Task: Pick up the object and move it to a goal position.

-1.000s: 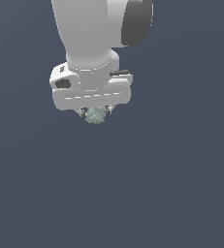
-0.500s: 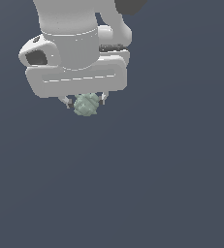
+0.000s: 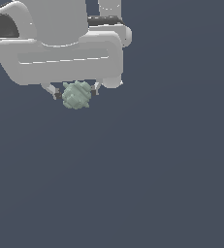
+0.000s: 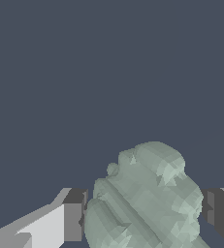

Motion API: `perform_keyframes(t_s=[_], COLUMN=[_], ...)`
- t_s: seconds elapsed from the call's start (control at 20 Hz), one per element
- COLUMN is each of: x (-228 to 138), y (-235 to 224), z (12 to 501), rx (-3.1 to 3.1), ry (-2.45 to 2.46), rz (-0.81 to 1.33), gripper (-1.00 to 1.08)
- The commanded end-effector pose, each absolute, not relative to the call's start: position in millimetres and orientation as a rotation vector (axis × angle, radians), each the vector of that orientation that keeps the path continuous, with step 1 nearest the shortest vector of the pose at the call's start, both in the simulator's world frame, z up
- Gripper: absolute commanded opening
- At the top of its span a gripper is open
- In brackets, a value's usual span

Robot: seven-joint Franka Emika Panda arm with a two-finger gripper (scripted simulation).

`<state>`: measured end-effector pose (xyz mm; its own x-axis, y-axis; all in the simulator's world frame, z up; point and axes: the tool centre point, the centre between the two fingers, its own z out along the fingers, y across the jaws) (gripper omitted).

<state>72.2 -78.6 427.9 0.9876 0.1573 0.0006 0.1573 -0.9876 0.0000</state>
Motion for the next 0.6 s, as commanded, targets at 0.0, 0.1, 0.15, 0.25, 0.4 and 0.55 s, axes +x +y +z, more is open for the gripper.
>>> perform_keyframes(t_s=[0.0, 0.1, 0.15, 0.25, 0.4, 0.55], x=[75.8, 78.3, 79.4, 81.3, 83.4, 85.0], y=[-81.1, -82.7, -83.4, -84.6, -85.9, -86.8], z=[436.8, 442.5, 444.9, 449.1, 453.9, 457.1], rx=[-3.132, -3.132, -3.132, -3.132, -3.132, -3.132], ry=[-0.248, -0.248, -0.248, -0.248, -0.248, -0.248], rz=[0.000, 0.000, 0.000, 0.000, 0.000, 0.000], gripper=[-1.00, -1.00, -1.00, -1.00, -1.00, -1.00])
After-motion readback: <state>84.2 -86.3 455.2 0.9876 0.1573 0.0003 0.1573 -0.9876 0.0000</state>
